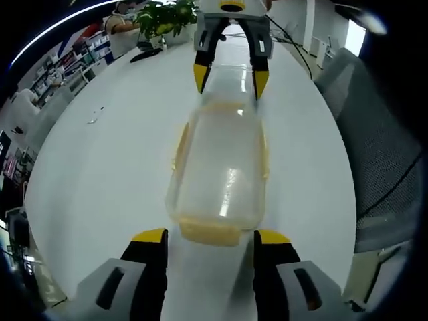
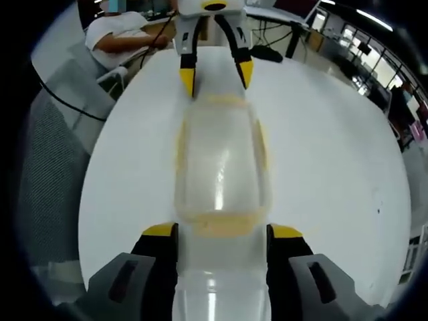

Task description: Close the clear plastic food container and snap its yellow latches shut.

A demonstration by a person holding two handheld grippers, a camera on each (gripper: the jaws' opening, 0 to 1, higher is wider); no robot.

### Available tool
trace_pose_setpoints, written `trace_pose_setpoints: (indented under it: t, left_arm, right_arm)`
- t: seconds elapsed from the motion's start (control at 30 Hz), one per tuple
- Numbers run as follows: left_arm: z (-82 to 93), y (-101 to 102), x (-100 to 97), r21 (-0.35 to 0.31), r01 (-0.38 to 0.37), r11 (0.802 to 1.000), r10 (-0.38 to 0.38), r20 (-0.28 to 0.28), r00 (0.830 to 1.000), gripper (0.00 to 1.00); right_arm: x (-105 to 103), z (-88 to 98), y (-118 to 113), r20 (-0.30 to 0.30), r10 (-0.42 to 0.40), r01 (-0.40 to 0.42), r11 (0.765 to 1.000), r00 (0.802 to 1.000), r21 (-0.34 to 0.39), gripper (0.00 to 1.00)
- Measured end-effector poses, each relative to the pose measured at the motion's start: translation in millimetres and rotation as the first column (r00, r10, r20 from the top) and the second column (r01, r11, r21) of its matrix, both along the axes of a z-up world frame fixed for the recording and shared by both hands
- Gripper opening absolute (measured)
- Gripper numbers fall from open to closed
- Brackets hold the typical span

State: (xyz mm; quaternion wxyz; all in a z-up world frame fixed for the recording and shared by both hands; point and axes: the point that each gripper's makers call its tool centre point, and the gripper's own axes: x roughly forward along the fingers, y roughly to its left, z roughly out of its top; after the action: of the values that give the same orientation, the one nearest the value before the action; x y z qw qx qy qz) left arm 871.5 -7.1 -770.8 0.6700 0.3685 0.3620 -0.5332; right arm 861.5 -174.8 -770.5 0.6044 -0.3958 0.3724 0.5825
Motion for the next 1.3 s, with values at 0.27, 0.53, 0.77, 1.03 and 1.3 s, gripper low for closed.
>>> trace_pose_setpoints:
  t: [0.27,0.53,0.77,1.03,1.3]
  left_arm:
    - [-6.0,-2.7,1.0,0.006,0.032,0.999,-0.032,-0.016,0.999,0.44]
    - [-11.1,-3.8,-1.6,0.011,0.044,0.999,-0.044,-0.045,0.998,0.43]
    - [-16.2,-6.1,-1.8,0.021,0.069,0.997,-0.067,-0.071,0.995,0.42]
    - [-17.2,-8.8,-2.2,0.02,0.106,0.994,-0.104,-0.092,0.99,0.42]
    - [-16.7,-8.4,-0.8,0.007,0.116,0.993,-0.115,-0.093,0.989,0.4]
  right_arm:
    - [6.0,-12.9,-2.0,0.01,0.007,-0.007,0.999,1.0,-0.042,0.48]
    - [7.6,-20.1,-2.3,-0.011,-0.003,0.003,0.999,1.0,-0.053,0.46]
    - [6.7,-21.6,-0.3,-0.029,-0.005,0.004,0.999,1.0,-0.051,0.44]
    - [7.1,-21.5,-0.3,-0.042,0.004,-0.006,0.999,0.999,-0.046,0.43]
    - [6.5,-21.2,-0.7,-0.039,0.0,-0.002,0.999,0.999,-0.046,0.43]
